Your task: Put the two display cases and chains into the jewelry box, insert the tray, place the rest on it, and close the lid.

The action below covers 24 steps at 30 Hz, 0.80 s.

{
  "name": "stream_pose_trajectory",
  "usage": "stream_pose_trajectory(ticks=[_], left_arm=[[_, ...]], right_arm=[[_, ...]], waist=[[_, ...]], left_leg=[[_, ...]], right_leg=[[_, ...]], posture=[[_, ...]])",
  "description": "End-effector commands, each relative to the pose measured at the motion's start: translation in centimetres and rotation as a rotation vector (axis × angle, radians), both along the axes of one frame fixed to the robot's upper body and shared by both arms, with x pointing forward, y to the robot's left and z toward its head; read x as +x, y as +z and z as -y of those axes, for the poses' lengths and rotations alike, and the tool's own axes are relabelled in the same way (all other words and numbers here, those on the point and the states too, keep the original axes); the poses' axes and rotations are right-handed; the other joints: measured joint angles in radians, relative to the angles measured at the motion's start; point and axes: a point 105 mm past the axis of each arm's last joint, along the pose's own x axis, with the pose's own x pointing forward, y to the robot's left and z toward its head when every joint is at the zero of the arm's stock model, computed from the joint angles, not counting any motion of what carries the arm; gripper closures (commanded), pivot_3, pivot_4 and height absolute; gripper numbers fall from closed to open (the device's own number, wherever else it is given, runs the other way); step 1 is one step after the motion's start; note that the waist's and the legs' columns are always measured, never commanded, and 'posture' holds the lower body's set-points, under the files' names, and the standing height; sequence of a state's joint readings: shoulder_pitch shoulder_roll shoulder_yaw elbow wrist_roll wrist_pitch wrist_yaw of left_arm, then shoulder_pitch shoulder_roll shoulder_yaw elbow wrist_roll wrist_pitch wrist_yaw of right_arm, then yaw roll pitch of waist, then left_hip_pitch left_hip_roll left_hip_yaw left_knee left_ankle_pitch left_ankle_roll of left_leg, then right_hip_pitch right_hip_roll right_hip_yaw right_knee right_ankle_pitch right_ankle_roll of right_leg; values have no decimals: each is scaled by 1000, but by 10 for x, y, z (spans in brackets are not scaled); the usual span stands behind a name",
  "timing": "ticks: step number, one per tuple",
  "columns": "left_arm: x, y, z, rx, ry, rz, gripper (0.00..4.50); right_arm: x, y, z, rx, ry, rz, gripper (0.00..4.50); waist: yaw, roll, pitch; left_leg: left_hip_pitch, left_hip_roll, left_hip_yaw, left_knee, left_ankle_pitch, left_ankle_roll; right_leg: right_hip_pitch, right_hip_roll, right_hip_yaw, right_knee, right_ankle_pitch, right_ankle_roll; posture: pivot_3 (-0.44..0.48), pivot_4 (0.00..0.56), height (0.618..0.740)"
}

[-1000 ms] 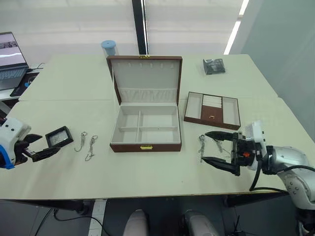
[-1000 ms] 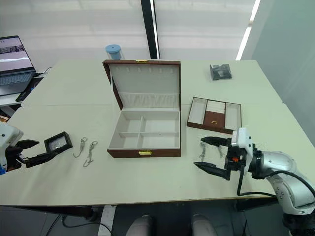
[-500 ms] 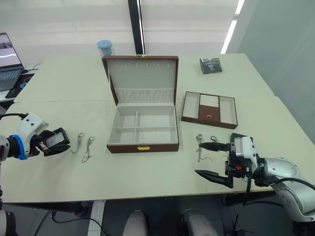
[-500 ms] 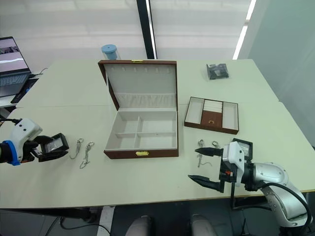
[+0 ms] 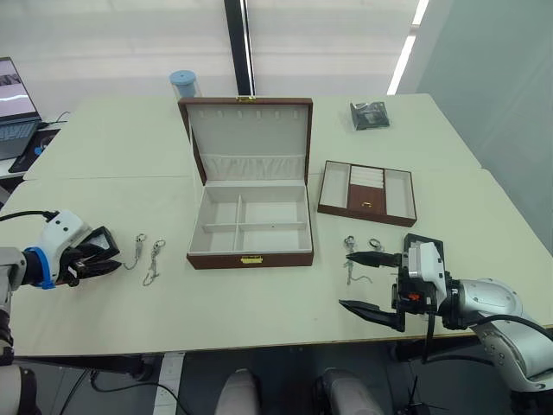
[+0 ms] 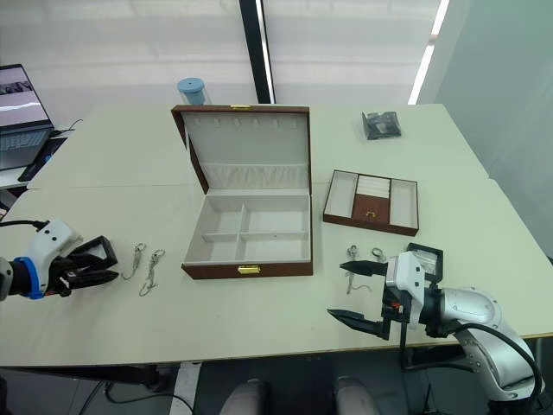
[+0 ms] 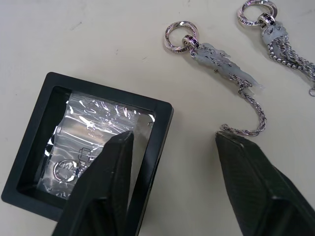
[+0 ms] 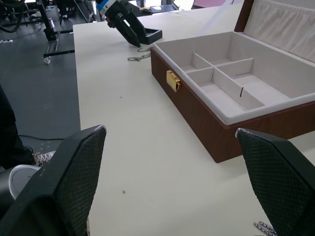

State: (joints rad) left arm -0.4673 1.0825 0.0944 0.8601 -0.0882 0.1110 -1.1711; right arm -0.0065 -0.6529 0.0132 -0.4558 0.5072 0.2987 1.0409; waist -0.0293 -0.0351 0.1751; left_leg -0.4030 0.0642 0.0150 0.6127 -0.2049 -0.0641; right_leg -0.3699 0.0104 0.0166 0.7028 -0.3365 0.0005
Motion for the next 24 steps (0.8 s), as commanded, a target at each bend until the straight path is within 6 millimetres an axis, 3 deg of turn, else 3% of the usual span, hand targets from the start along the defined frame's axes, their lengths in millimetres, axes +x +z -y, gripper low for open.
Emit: stream_pose_trajectory(ticks=[1,5,6,15,20,24], left_arm=[[1,8,-2,0,-1,30,3130],[1,9,-3,-2,7,37,4392],[1,9,-3,-4,10,39,4453],[2,12,-5,7,19,52,4453],[5,23,1,7,-7,76,4453],[10,47,28,-39,-102,131,4453]], right_arm=[[-1,7,-1,11,15,39,0],[-1,8,-1,13,21,41,0],[-2,8,-1,13,24,41,0],[-4,7,-2,4,53,41,0],[-2,10,-1,2,52,52,0],[-1,18,1,15,30,66,0]], waist=[[0,0,0],[0,0,0],[0,0,0],[0,0,0],[0,0,0],[0,-1,0]], left_leg=[[0,0,0,0,0,0],[0,0,0,0,0,0],[0,0,0,0,0,0],[0,0,0,0,0,0],[0,0,0,1,0,0],[0,0,0,1,0,0]], right_leg=[[0,0,0,0,0,0],[0,0,0,0,0,0],[0,0,0,0,0,0],[0,0,0,1,0,0],[0,0,0,1,0,0],[0,0,0,1,0,0]], posture=[[0,150,740],[0,150,740],[0,150,740],[0,150,740],[0,150,740],[0,150,740]])
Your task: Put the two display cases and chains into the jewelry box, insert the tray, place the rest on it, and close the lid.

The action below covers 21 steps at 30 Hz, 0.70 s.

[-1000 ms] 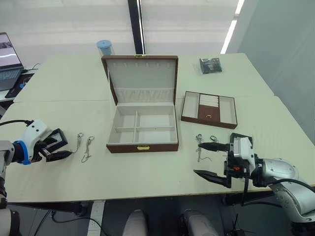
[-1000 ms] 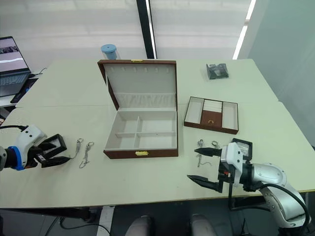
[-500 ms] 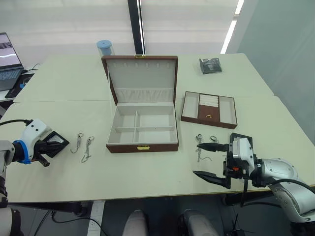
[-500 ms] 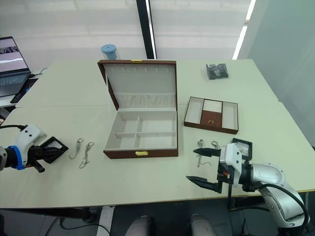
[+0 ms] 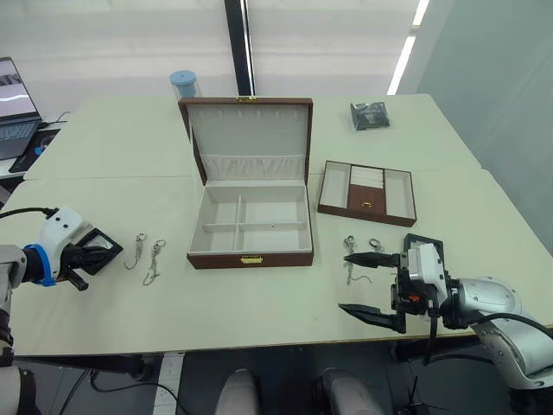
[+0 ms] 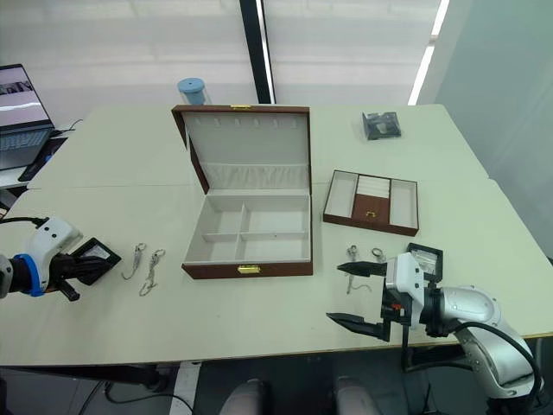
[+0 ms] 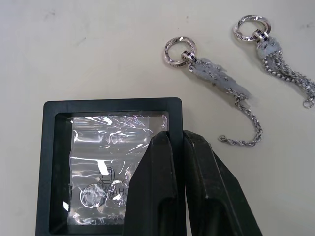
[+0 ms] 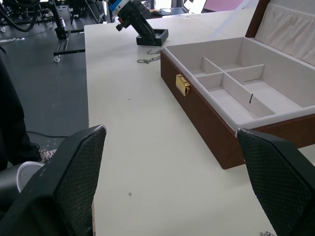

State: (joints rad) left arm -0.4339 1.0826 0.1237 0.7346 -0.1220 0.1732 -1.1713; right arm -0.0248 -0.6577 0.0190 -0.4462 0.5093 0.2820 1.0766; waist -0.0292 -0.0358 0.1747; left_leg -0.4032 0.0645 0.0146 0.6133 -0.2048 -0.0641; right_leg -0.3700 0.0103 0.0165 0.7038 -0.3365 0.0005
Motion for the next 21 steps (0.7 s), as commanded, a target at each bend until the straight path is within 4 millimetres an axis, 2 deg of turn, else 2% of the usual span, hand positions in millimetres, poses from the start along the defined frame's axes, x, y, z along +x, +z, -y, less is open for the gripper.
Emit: stream_pose_trajectory(ticks=[1,7,12,18,21], left_arm=[[4,41,24,-32,-93,98,4453],[-5,68,75,20,-294,74,4453],[8,88,120,69,-447,132,4453],[25,90,174,73,-639,159,4453],[34,88,191,97,-705,157,4453]], right_arm=[[0,17,4,24,-19,49,0],[-5,34,6,59,-63,37,0],[-3,40,7,60,-102,44,0],[1,39,14,55,-170,54,0],[-1,38,15,52,-191,59,0]], waist=[[0,0,0],[0,0,0],[1,0,0],[2,0,0],[3,0,0]], left_leg=[[0,0,0,0,0,0],[0,0,0,0,0,0],[0,-1,0,0,0,0],[-1,-2,0,2,0,0],[-5,-1,-2,7,0,0]], right_leg=[[0,0,0,0,0,0],[0,-1,1,0,0,0],[0,2,1,1,0,0],[0,3,1,1,0,0],[-2,5,0,1,0,0]], posture=[[0,150,740],[0,150,740],[0,150,740],[0,150,740],[0,150,740]])
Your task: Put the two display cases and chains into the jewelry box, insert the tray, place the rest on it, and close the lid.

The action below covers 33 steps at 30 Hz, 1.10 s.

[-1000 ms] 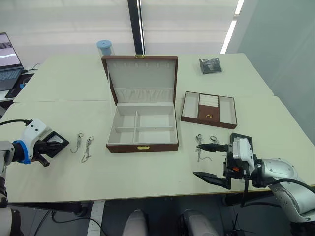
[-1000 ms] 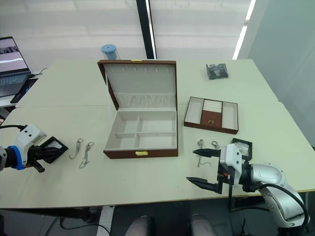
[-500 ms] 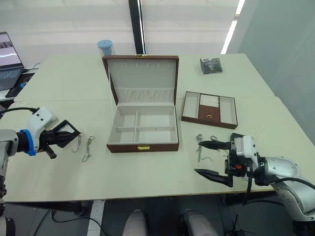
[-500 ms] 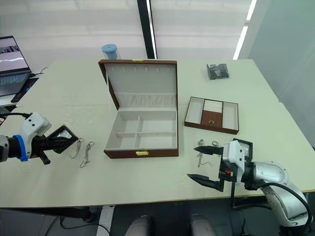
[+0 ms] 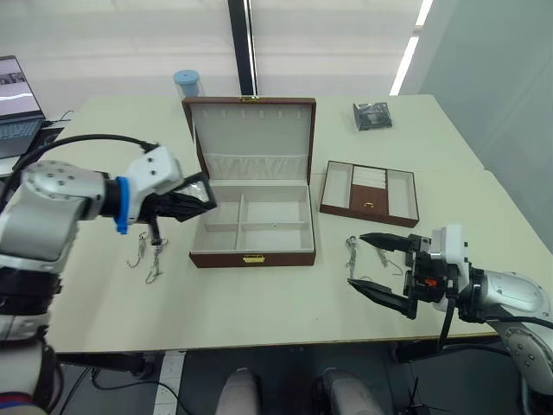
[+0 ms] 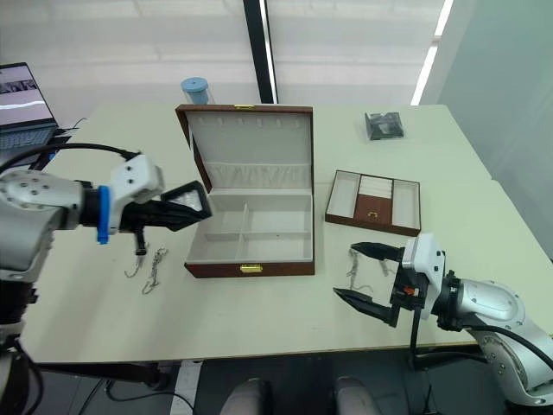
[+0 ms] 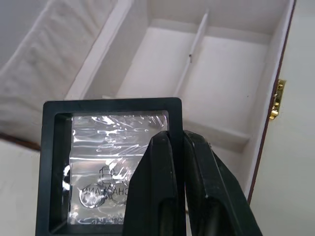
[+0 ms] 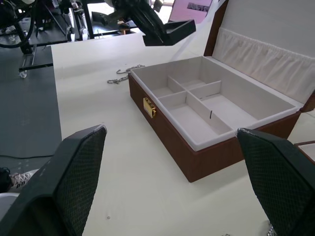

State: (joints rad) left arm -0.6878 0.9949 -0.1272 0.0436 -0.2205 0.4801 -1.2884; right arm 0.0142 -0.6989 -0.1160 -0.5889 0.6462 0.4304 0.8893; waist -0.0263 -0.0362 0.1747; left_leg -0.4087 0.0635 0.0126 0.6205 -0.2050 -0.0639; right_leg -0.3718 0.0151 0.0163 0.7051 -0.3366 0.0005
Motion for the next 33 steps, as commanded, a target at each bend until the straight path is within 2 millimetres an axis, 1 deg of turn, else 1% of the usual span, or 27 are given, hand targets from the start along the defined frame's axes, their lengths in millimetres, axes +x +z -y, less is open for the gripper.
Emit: stream_pose_trajectory(ticks=[1,3,8,13,19,22,33], left_arm=[[8,9,12,38,-56,44,4453],[18,6,23,45,-90,54,4453],[42,-3,52,36,-150,89,4453],[60,-14,66,78,-176,125,4453],[76,-25,72,138,-185,174,4453],[82,-27,75,132,-179,173,4453],[86,-38,84,73,-184,105,4453]], right_arm=[[-5,9,1,-10,-20,53,0],[-6,6,4,-10,-40,48,0],[-5,1,10,-23,-73,37,0],[0,0,16,-22,-123,41,0],[3,-1,23,-13,-173,46,0],[4,-1,25,-14,-186,48,0],[3,0,27,-18,-213,54,0]], waist=[[-1,0,0],[-3,0,0],[1,0,0],[-3,0,0],[-2,0,0],[-1,0,0],[-1,0,0]], left_leg=[[-3,0,-1,3,0,0],[-7,0,-1,7,-1,1],[-6,-1,-2,10,-1,1],[-7,-1,-2,10,-1,1],[-7,-1,-2,10,-1,1],[-7,-1,-2,10,-1,1],[-7,-2,-2,10,0,1]], right_leg=[[-2,1,0,1,0,0],[-5,1,0,4,0,0],[-4,0,-1,7,0,0],[-5,1,0,7,0,0],[-5,1,0,7,0,0],[-5,1,-1,7,0,0],[-4,1,-1,8,0,0]], posture=[[0,150,740],[0,150,740],[0,150,740],[0,150,740],[0,150,740],[0,150,740],[0,150,740]])
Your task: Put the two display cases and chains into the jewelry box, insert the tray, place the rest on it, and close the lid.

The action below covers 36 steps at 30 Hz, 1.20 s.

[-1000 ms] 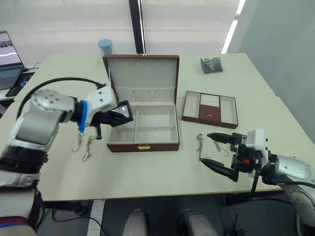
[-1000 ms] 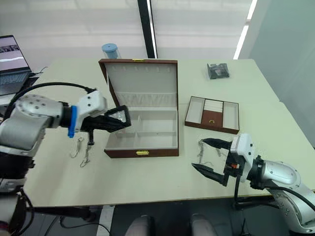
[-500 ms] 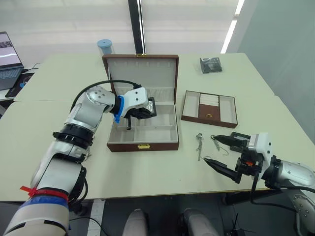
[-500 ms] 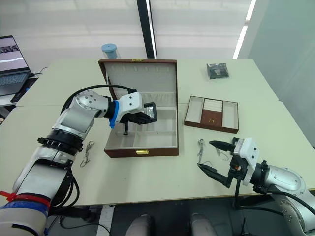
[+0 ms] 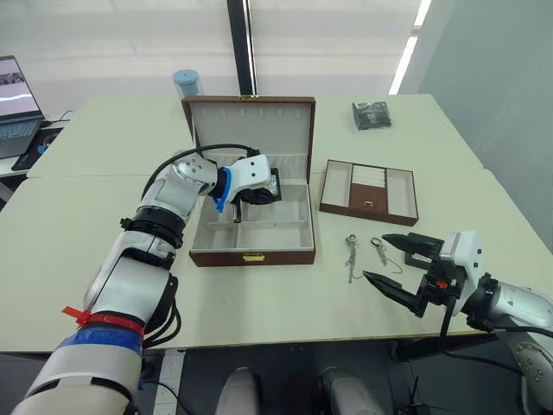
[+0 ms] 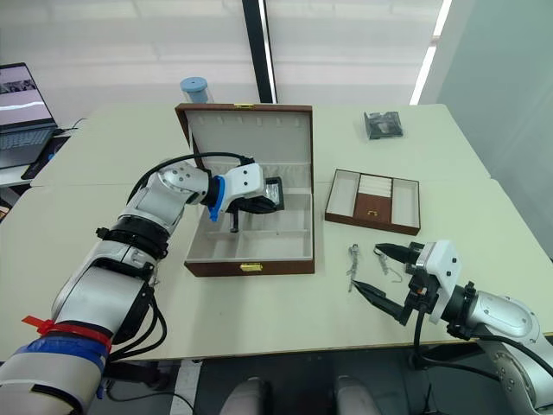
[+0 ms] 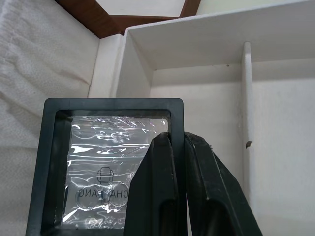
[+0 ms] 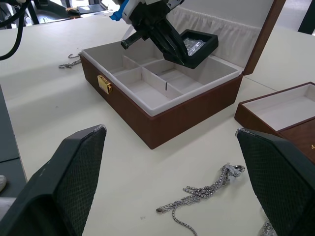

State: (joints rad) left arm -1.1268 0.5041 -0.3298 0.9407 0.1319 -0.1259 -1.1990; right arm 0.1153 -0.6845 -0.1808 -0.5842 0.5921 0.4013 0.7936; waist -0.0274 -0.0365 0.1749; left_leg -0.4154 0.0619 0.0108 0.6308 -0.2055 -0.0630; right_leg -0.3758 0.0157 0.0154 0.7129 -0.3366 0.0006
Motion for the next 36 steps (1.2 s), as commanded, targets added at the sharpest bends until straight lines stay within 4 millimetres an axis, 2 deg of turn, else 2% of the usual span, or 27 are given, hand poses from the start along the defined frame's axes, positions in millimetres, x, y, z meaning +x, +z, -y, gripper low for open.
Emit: stream_pose_trajectory(ticks=[1,8,11,17,22,36], left_arm=[[2,1,3,-1,-9,-3,4453],[-1,1,16,-21,-53,-46,4453],[-5,7,21,-41,-87,-64,4453],[-11,18,14,-36,-113,-42,4453],[-25,9,15,-55,-160,-144,4453],[-15,0,16,-55,-123,-136,4453]], right_arm=[[-3,12,3,-4,-19,57,0],[-8,13,1,-1,-33,56,0],[-9,13,1,0,-37,57,0],[-10,12,-1,6,-44,55,0],[-10,10,-3,13,-45,50,0],[-9,7,-3,16,-46,47,0]], waist=[[0,0,0],[1,0,0],[1,0,0],[-1,0,0],[-2,0,0],[-2,0,0]], left_leg=[[0,0,0,0,0,0],[0,0,0,0,0,0],[0,0,0,0,0,0],[0,0,0,0,0,0],[0,0,0,0,0,0],[0,0,0,0,0,0]], right_leg=[[0,0,0,0,0,0],[1,0,0,0,0,0],[1,0,0,0,0,0],[0,0,0,0,0,0],[0,0,0,0,0,0],[0,0,0,0,0,0]], posture=[[0,150,740],[0,150,740],[0,150,740],[0,150,740],[0,150,740],[0,150,740]])
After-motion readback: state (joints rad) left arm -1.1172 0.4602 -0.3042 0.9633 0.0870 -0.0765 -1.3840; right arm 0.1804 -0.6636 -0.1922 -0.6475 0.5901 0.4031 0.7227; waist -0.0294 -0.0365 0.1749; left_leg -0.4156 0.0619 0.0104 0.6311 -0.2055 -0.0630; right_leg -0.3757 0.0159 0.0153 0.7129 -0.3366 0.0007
